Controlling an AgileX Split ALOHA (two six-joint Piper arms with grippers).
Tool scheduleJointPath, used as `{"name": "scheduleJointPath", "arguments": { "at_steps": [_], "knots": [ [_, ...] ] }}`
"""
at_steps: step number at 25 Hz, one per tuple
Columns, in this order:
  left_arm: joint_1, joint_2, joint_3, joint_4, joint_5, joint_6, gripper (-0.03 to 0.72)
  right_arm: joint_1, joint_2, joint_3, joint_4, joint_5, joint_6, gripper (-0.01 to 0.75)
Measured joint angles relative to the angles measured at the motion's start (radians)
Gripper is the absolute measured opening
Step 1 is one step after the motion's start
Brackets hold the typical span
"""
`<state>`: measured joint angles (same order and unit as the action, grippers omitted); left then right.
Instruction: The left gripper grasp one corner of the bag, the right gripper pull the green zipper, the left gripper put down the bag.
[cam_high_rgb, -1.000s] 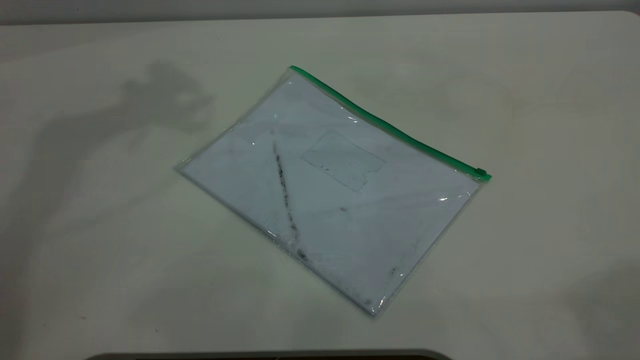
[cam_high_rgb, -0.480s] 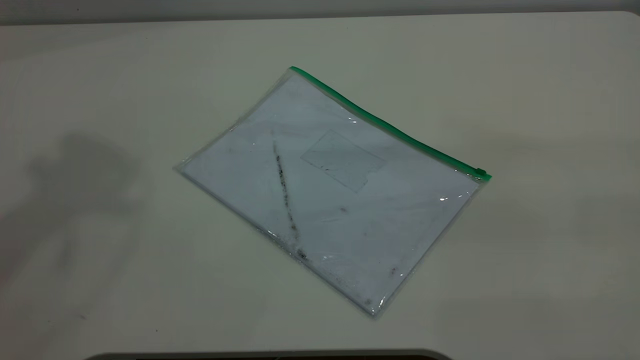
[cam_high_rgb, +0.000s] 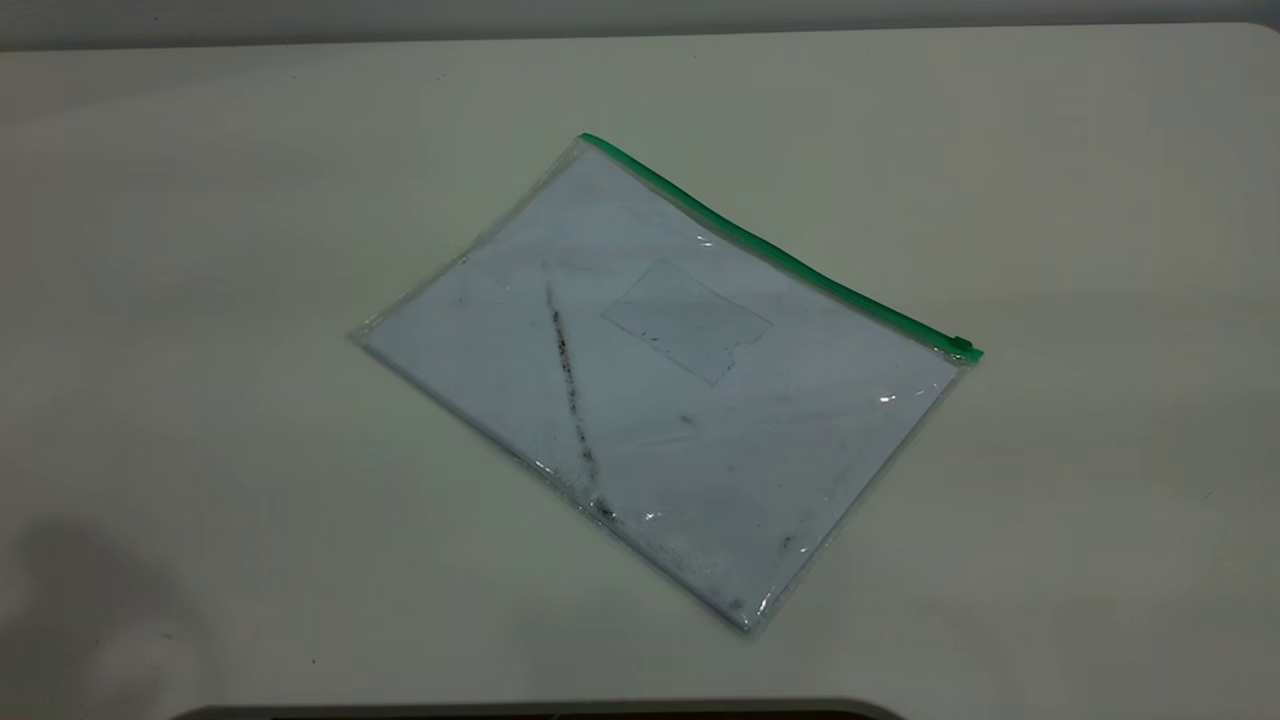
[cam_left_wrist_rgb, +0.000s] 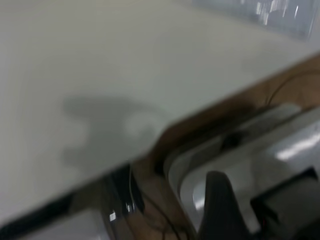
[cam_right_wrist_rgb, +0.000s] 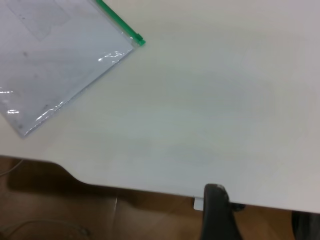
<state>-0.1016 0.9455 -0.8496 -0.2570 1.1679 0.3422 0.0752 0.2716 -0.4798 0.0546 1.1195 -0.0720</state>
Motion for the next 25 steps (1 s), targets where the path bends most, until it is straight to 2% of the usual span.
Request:
{"name": "scheduleJointPath", "arguments": {
  "at_steps": [4,10,17,21,25],
  "knots": [
    [0.000,-0.169,0.181,0.027,-0.004,-0.044,0.542,0.042,-0.006,0.000,0.001,-0.001,0.000,0.526],
    [0.000,-0.427,0.339,0.054,-0.035,-0.096,0.542,0.044,-0.006,0.000,0.001,-0.001,0.000,0.525],
    [0.000,-0.700,0.362,0.195,-0.044,-0.235,0.523,0.044,-0.006,0.001,0.002,-0.001,0.000,0.525],
    [0.000,-0.832,0.362,0.214,-0.044,-0.260,0.504,0.040,-0.027,0.002,0.002,-0.001,0.000,0.524],
    [0.000,-0.929,0.362,0.214,-0.040,-0.264,0.495,-0.019,-0.146,0.003,0.002,0.000,0.000,0.524]
  ]
}}
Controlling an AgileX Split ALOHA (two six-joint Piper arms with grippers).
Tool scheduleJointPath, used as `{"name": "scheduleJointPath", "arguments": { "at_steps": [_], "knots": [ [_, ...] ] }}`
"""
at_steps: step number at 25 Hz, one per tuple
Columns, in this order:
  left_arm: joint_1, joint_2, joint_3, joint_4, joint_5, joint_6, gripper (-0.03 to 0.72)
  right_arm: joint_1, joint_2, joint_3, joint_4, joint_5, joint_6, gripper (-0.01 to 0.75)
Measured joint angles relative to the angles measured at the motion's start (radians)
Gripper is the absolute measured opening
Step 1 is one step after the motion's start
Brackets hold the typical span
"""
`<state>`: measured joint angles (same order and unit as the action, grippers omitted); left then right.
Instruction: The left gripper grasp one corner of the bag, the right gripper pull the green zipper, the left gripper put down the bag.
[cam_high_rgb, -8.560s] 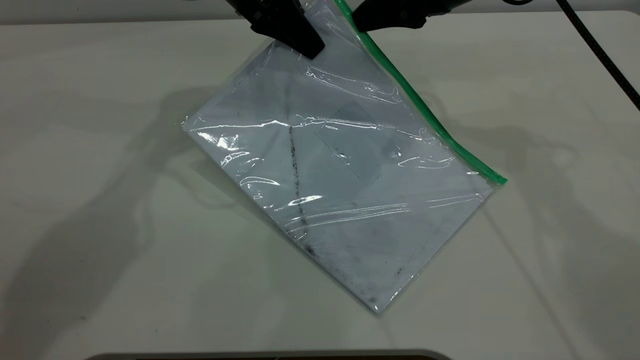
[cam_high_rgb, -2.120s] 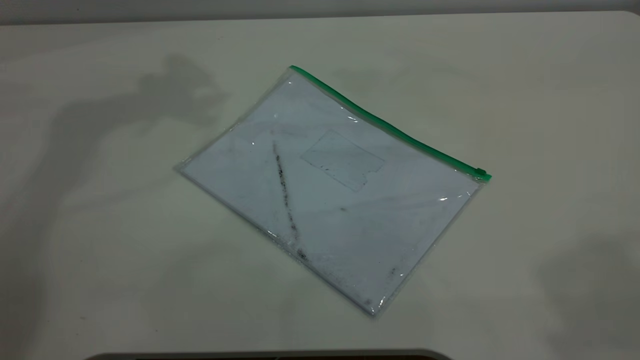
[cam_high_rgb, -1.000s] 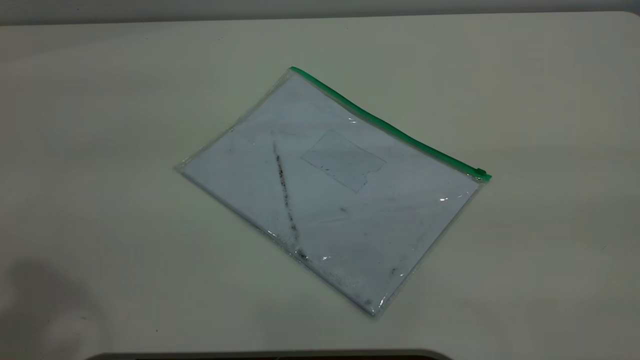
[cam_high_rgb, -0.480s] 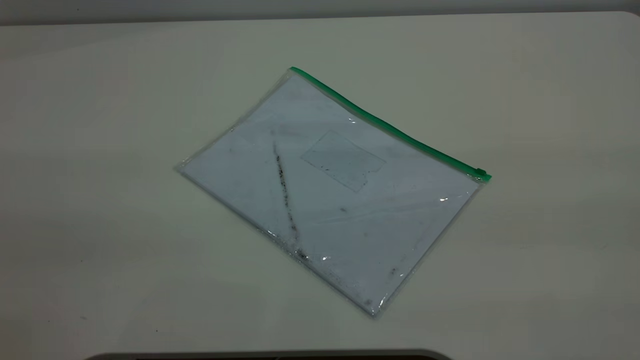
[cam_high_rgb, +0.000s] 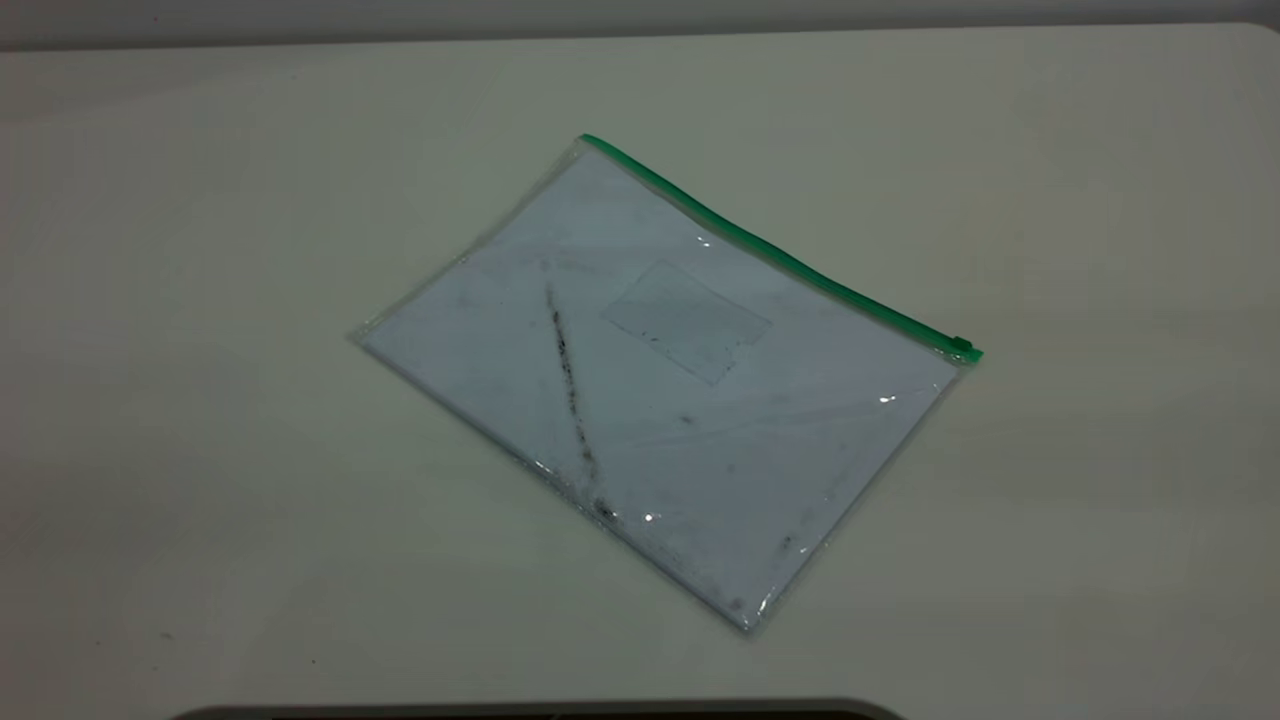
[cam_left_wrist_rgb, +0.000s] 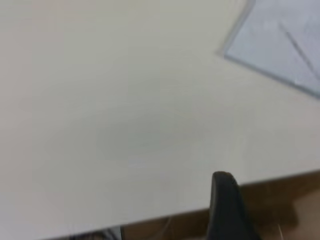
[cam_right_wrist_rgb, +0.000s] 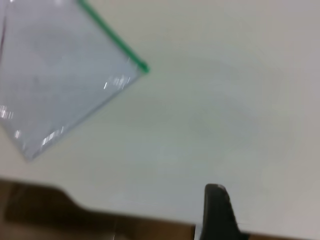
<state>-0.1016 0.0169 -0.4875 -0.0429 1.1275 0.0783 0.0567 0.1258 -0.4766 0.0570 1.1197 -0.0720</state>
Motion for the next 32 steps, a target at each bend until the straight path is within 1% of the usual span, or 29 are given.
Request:
{"name": "scheduleJointPath", "arguments": {
  "at_steps": [2,5,16,22,32],
  "knots": [
    [0.000,-0.027,0.000,0.000,0.005,-0.001,0.495,-0.022,-0.076,0.000,0.000,0.000,0.000,0.524],
    [0.000,-0.036,0.000,0.000,0.009,-0.001,0.495,-0.029,-0.140,0.000,0.000,0.005,0.000,0.524],
    [0.002,-0.036,0.000,0.001,0.009,-0.002,0.493,-0.029,-0.142,0.000,0.000,0.007,0.000,0.524],
    [0.073,-0.036,0.000,0.004,0.009,-0.002,0.491,-0.029,-0.142,0.000,0.000,0.007,0.000,0.524],
    [0.078,-0.036,0.000,0.004,0.009,-0.002,0.487,-0.029,-0.142,0.000,0.000,0.007,0.000,0.524]
  ]
}}
